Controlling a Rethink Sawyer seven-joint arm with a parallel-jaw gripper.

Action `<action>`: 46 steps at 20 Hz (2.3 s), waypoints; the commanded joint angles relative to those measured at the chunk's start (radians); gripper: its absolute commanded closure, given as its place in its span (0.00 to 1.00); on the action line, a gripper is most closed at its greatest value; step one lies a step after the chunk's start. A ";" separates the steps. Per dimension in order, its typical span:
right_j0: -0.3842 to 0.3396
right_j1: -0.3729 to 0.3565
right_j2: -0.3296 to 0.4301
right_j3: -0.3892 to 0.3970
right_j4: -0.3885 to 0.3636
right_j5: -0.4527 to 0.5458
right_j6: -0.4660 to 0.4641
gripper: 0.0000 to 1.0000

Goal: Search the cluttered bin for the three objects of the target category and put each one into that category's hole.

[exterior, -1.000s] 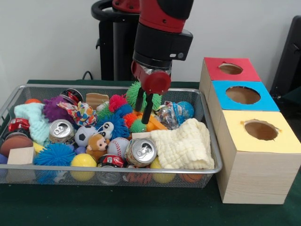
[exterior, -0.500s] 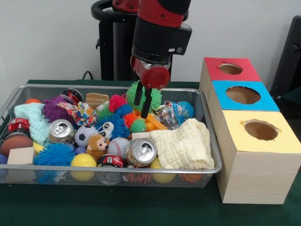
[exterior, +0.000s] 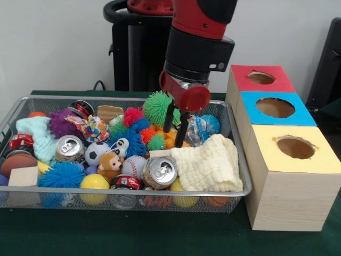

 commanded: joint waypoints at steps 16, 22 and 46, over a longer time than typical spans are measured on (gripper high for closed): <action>0.012 0.036 0.168 -0.045 0.045 0.013 0.204 0.00; -0.046 -0.062 0.241 0.121 0.022 -0.092 0.151 0.00; -0.149 -0.184 0.376 0.421 -0.083 -0.355 0.213 0.00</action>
